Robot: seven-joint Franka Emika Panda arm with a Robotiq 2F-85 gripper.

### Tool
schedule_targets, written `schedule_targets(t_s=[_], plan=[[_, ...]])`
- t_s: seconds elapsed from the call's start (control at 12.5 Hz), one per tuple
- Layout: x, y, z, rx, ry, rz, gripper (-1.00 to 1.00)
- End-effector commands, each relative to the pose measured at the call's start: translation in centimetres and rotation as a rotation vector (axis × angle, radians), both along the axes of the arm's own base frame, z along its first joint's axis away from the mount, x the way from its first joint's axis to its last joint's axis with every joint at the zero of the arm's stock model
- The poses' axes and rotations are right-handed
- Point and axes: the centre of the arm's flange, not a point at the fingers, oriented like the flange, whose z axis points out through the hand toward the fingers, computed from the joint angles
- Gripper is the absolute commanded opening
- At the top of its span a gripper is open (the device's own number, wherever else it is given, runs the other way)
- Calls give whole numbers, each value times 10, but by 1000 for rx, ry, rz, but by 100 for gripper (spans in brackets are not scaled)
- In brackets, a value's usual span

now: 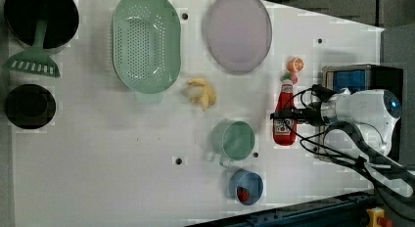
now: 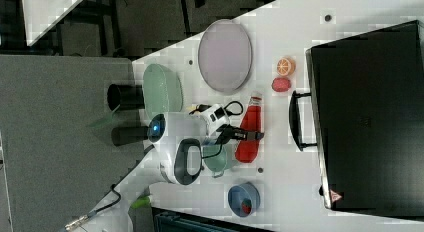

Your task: Pick ketchup from plate and place it on table.

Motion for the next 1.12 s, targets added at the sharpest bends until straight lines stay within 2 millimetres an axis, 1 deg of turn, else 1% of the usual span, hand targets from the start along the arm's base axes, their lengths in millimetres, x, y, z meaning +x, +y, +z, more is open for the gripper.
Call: schedule_targets(t_s=[0.08, 0.16, 0.24, 0.4, 0.56, 0.72, 0.88, 0.96, 1.12], plan=[[23, 0, 21, -10, -102, -88, 86], [30, 0, 31, -12, -125, -87, 100], [39, 0, 46, -14, -158, -86, 100], [63, 1, 86, -20, -228, -104, 100], [83, 4, 128, -26, -235, -202, 100], [101, 9, 175, -32, -229, -346, 100], [119, 17, 227, -34, -235, -459, 100], [124, 20, 251, -38, -221, -496, 100], [131, 27, 297, -43, -202, -514, 100]])
